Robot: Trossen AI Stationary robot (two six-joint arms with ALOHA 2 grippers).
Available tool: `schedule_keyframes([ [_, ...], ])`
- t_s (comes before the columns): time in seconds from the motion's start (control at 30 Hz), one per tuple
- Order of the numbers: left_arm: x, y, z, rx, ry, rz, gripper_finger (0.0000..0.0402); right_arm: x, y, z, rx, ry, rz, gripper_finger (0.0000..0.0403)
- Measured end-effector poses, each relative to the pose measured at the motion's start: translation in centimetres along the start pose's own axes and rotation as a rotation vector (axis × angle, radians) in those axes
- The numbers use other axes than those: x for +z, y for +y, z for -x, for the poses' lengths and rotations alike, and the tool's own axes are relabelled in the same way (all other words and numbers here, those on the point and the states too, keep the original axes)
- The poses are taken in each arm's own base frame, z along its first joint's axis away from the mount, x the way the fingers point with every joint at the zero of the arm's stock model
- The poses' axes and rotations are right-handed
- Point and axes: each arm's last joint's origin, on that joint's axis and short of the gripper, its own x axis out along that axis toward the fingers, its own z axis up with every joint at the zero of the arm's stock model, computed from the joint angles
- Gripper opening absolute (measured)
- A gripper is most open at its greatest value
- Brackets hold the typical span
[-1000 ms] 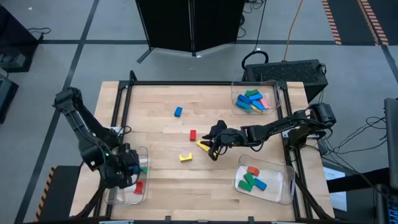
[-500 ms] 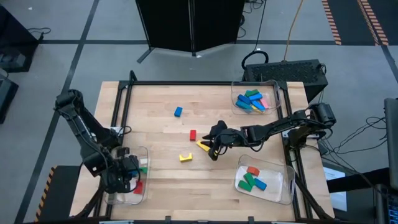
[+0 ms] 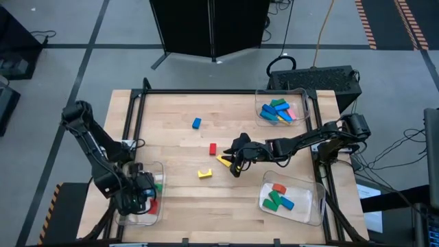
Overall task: Sort blocks by size
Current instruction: Put the yellow arch block into the bottom left transparent bin
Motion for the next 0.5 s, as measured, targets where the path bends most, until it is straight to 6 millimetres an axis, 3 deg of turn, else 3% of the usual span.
schedule_keyframes([
  [0.23, -0.3, 0.7, -0.3, 0.117, 0.011, -0.025, 0.0266, 0.0, 0.0, 0.0, 0.000, 0.002, 0.001, 0.0107],
  [0.5, 0.2, 1.7, 1.5, 0.052, -0.147, 0.016, 0.0264, -0.6, -0.3, -0.3, -0.023, 0.047, 0.073, 0.0107],
])
